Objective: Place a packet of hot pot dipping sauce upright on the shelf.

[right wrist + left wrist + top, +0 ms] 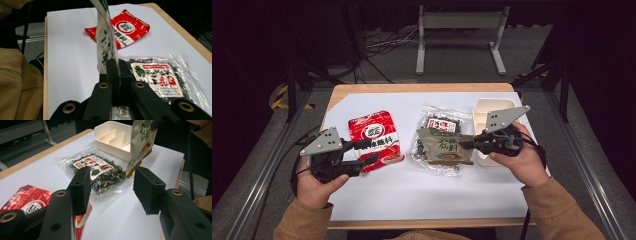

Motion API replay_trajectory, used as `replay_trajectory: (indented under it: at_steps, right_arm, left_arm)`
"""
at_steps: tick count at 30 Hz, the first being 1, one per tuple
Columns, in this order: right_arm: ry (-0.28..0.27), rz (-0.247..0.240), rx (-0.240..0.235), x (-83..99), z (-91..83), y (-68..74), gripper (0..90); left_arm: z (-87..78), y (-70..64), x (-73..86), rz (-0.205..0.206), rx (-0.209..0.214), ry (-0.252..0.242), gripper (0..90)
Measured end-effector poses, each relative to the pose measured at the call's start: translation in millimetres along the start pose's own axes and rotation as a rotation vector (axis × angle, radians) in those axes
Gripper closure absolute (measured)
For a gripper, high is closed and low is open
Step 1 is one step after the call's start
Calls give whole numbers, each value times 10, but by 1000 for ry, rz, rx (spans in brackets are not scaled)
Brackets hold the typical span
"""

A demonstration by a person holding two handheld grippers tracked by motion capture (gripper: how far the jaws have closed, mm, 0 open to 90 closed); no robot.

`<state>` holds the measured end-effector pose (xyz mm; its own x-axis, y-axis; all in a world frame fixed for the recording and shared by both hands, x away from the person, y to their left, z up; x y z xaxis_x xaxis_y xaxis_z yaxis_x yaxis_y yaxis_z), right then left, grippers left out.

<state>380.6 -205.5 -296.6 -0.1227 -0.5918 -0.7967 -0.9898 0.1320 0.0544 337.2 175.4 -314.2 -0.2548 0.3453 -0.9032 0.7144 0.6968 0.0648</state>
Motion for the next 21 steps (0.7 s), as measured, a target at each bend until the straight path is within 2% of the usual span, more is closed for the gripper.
replay_trajectory:
  at_steps: [21]
  right_arm:
    - [-20, 26, 93, 79, -507, -364, 899]
  left_arm:
    - [-58, 222, 196, -51, -93, 48, 420]
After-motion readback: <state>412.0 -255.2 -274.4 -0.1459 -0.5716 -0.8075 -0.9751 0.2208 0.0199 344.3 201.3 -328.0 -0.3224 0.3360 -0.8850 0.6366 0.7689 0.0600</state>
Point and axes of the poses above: each handheld gripper's, and its own axes: z roughly forward along the jaws, x roughly out of its underside, y roughly to its left, the point moved 3 cm from there along z, roughly forward along the jaws, and after that the axes turned 13 degrees about -x, right-handed, at the moved point
